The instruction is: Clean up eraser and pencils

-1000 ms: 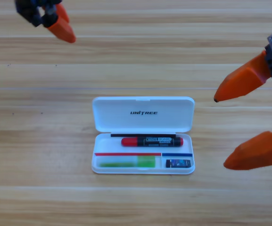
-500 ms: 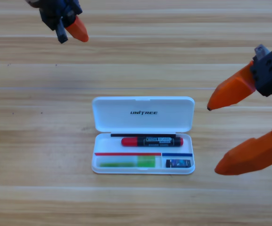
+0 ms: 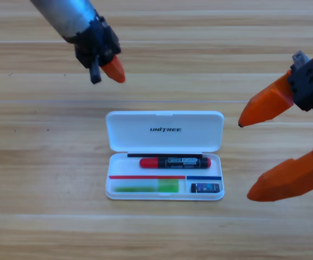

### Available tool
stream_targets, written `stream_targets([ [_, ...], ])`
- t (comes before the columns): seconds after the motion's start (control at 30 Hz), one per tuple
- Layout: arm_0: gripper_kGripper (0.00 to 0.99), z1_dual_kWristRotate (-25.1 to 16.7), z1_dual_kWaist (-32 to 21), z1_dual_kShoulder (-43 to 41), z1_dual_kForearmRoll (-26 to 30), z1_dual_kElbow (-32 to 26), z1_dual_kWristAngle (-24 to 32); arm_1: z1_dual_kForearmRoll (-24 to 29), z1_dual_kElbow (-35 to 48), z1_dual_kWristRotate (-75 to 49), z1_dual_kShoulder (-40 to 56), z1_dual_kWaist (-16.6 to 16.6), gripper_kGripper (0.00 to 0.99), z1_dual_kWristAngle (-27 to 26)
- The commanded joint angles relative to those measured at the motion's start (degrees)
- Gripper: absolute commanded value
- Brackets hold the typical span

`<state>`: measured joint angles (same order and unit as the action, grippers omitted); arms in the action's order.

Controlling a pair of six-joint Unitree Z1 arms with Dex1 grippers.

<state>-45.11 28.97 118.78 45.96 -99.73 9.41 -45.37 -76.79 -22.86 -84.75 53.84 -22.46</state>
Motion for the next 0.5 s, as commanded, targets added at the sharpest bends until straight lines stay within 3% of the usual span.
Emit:
stream_targets([
  [0.03, 0.000, -0.7, 3.8, 4.7, -0.8, 1.6, 1.0, 0.8, 1.6, 0.4, -1.8, -1.5, 0.988, -1.2],
  [0.5, 0.000, -0.7, 5.3, 5.6, -1.2, 3.4, 1.0, 0.8, 1.9, 0.4, -1.7, -1.5, 0.988, -1.2],
])
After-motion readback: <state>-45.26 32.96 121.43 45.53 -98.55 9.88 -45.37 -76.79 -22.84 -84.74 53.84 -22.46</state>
